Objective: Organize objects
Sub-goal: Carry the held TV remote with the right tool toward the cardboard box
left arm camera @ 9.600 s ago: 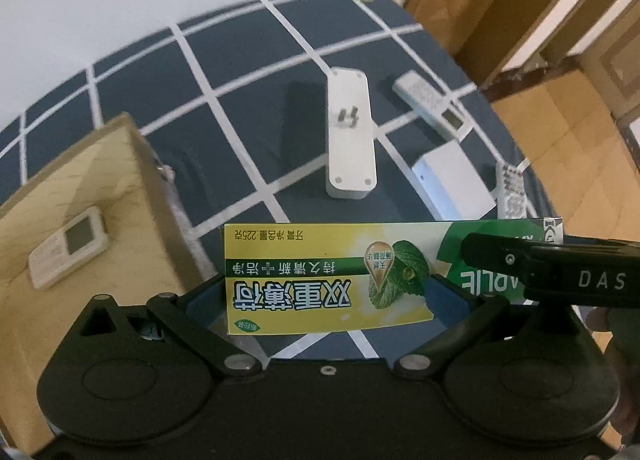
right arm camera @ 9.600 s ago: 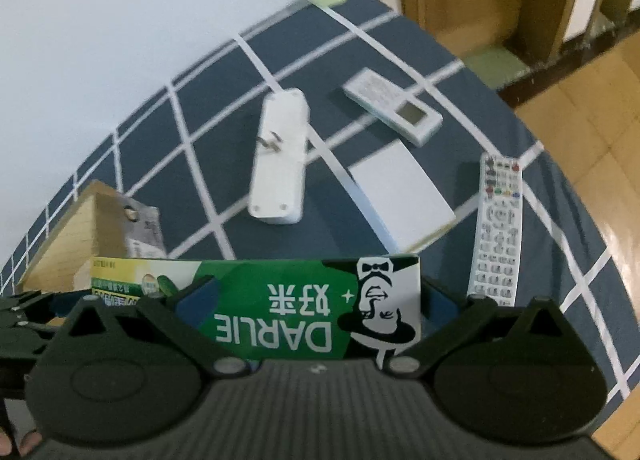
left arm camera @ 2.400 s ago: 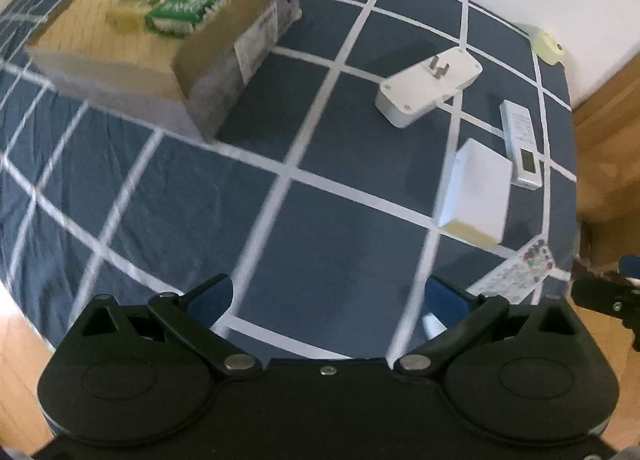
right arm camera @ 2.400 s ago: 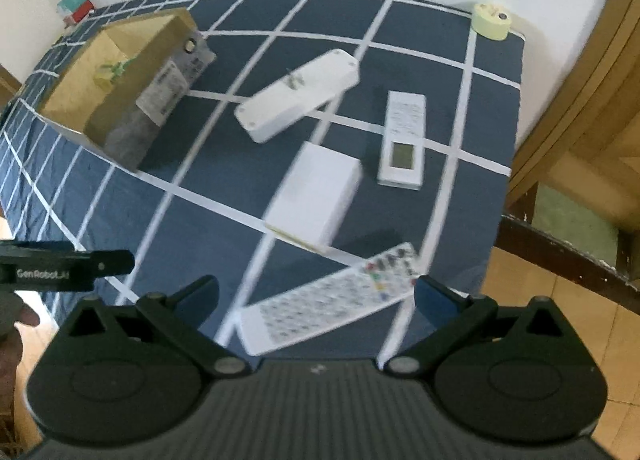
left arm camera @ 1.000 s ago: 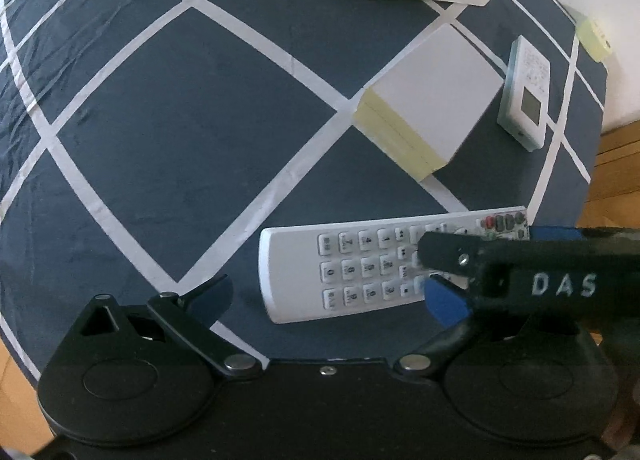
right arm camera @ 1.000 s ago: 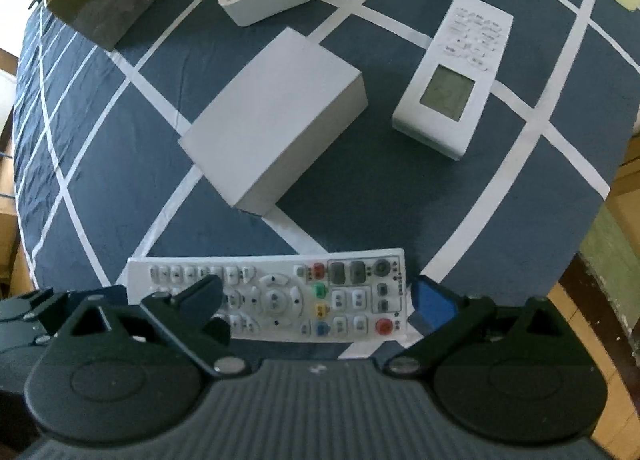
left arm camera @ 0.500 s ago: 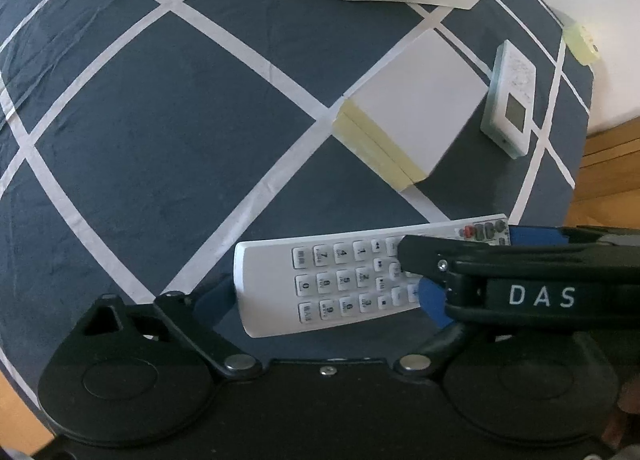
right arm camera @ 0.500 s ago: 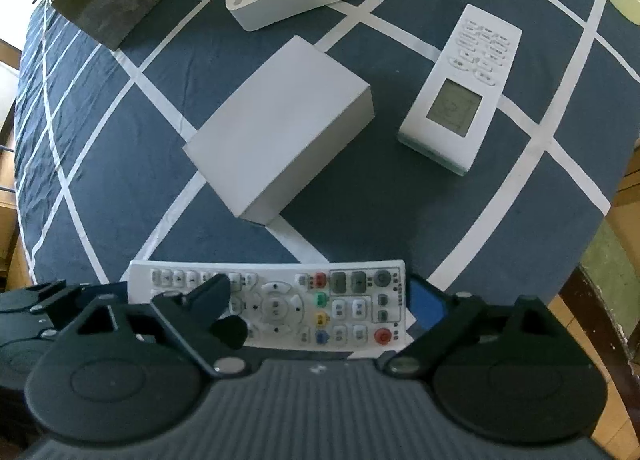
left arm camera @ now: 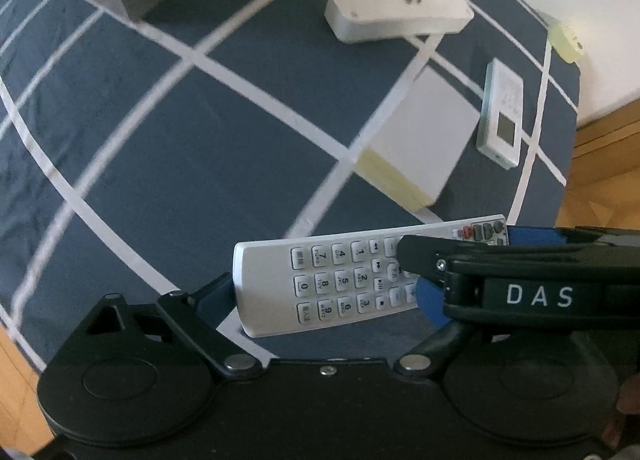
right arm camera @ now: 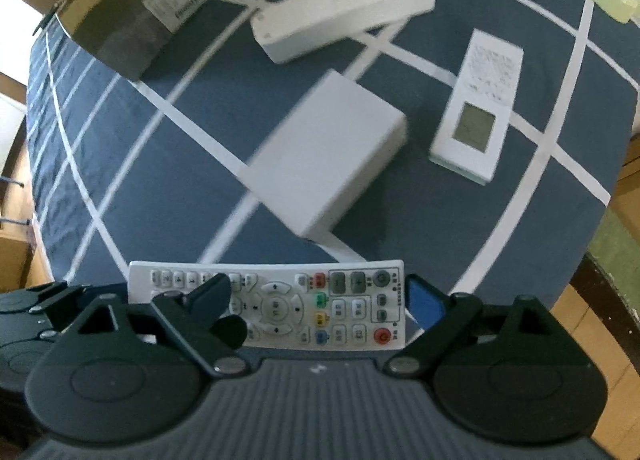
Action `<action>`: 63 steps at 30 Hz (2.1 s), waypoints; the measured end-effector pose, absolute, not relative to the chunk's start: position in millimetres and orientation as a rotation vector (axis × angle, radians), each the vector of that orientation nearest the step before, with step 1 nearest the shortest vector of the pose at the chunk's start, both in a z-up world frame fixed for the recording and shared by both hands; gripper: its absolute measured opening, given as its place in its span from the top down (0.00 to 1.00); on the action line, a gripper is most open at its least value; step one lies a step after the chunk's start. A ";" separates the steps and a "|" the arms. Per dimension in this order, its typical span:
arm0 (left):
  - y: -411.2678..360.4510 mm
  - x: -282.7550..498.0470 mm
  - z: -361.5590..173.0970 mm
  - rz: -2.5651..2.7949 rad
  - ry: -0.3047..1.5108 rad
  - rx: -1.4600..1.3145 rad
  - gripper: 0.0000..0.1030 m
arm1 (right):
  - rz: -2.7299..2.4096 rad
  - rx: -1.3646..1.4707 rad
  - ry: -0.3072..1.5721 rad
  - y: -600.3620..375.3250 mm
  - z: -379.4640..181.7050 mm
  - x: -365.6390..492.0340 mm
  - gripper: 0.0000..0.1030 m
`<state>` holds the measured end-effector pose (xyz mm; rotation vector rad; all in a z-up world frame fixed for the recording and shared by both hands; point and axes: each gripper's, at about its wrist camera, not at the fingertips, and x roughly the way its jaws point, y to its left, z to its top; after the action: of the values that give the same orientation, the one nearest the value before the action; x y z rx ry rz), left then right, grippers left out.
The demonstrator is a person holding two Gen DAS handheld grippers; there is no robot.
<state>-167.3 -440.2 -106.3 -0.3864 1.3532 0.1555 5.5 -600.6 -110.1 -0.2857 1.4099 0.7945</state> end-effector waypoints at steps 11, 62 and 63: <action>-373.0 -160.5 -50.3 0.067 1.318 -0.278 0.09 | 0.712 -0.166 1.360 -550.0 -57.9 -19.1 0.10; -213.4 -54.9 40.9 -0.177 1.183 -0.055 0.09 | 0.508 0.055 1.185 -380.8 33.9 -12.1 0.10; -207.7 -49.9 41.7 -0.192 1.184 -0.048 0.09 | 0.494 0.064 1.182 -375.2 34.8 -11.2 0.10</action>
<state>-49.9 -207.7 41.7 -0.0479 1.1836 -0.1917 -11.2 -375.2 34.8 0.0642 1.1819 0.4940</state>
